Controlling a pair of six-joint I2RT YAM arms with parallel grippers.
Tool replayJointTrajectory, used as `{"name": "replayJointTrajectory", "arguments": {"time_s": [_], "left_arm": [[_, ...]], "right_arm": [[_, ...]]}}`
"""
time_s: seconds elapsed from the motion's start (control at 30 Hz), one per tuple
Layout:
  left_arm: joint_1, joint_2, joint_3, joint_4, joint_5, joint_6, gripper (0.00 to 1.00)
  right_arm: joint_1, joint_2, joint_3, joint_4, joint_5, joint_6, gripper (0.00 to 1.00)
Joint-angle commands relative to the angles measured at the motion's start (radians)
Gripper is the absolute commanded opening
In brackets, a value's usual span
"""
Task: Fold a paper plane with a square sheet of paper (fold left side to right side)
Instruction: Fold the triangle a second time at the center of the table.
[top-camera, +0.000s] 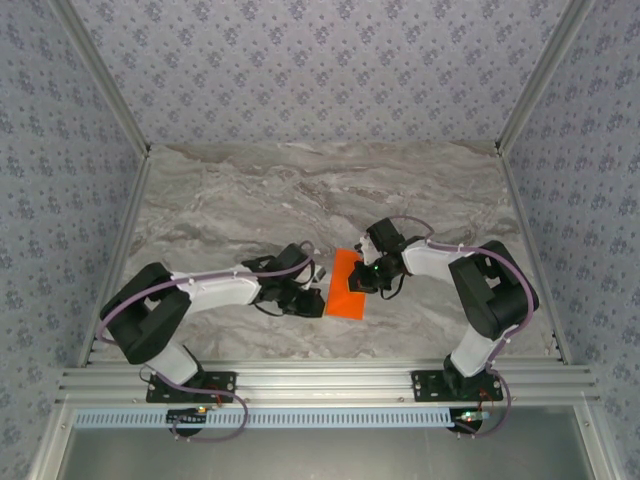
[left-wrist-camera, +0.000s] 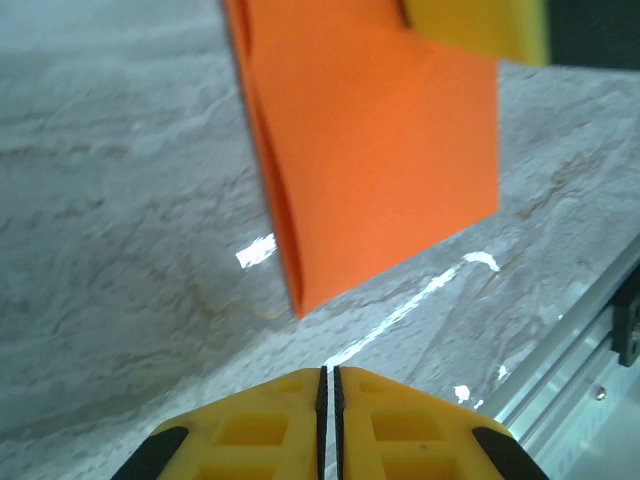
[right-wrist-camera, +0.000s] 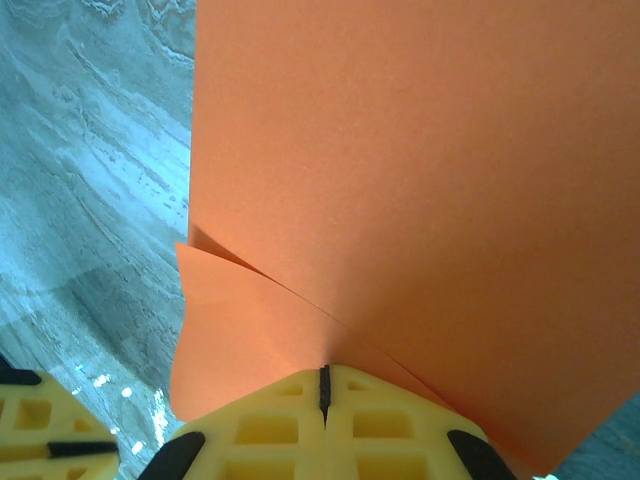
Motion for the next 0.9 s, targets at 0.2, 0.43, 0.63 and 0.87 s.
{"name": "replayJointTrajectory", "arguments": {"time_s": [0.2, 0.43, 0.63, 0.87], "left_arm": [[-0.011, 0.137, 0.094, 0.091, 0.052, -0.002, 0.16], [-0.019, 0.182, 0.093, 0.033, -0.026, 0.002, 0.17], [-0.025, 0.198, 0.080, 0.015, -0.058, -0.003, 0.14], [-0.032, 0.206, 0.079, 0.006, -0.075, -0.002, 0.12]], "right_arm": [[0.010, 0.002, 0.009, -0.058, 0.040, -0.012, 0.00], [0.018, -0.063, 0.016, -0.067, 0.041, -0.009, 0.00], [0.044, -0.132, -0.003, -0.086, 0.040, -0.002, 0.00], [0.099, -0.080, -0.015, -0.001, -0.016, 0.047, 0.00]]}}
